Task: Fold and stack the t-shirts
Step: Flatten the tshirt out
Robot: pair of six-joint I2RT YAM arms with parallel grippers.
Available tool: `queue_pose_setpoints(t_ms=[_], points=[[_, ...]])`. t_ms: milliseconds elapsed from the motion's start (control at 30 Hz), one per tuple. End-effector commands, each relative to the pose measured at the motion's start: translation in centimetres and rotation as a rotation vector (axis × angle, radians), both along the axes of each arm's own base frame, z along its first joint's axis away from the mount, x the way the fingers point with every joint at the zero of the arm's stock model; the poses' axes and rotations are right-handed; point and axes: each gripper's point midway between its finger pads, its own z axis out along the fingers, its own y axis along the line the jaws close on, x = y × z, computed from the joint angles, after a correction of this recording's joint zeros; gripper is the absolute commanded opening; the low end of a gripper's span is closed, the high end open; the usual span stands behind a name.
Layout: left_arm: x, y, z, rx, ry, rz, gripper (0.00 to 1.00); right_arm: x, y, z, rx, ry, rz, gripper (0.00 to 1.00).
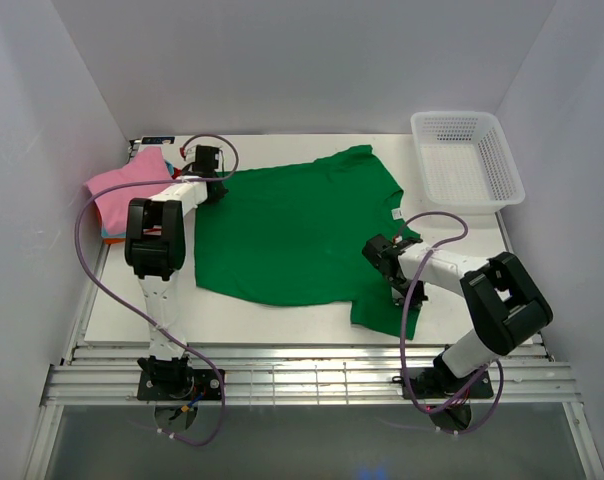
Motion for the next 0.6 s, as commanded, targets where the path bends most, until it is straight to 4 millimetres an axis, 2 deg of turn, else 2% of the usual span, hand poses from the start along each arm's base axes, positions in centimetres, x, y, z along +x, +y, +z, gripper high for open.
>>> queue_pose_setpoints(t_ms=[0,267,400,467,500,567], points=[[-0.5,1.9,1.5,0.016,0.001,0.025,0.0,-0.6,-0.9,-2.1,-0.012,0.036,-0.056,0.08],[0.0,2.7,0.8,-0.008,0.008,0.033,0.0,-0.2,-2.0,-1.7,-0.001,0.031,-0.085,0.08],[0.6,2.4,1.4,-0.026,-0.017,0.017,0.0,0.3,-1.8,-1.0,0.014,-0.006,-0.085,0.08],[1.1,2.1,2.2,-0.034,-0.046,0.003,0.0,1.1,-1.9,0.1,0.01,-0.056,-0.083,0.08],[1.6,1.8,2.9,-0.046,-0.075,-0.013,0.0,2.3,-1.6,1.6,0.022,-0.129,-0.083,0.08],[2.5,1.4,5.2,-0.048,-0.135,-0.032,0.0,3.3,-1.5,3.9,0.026,-0.2,-0.075,0.08]])
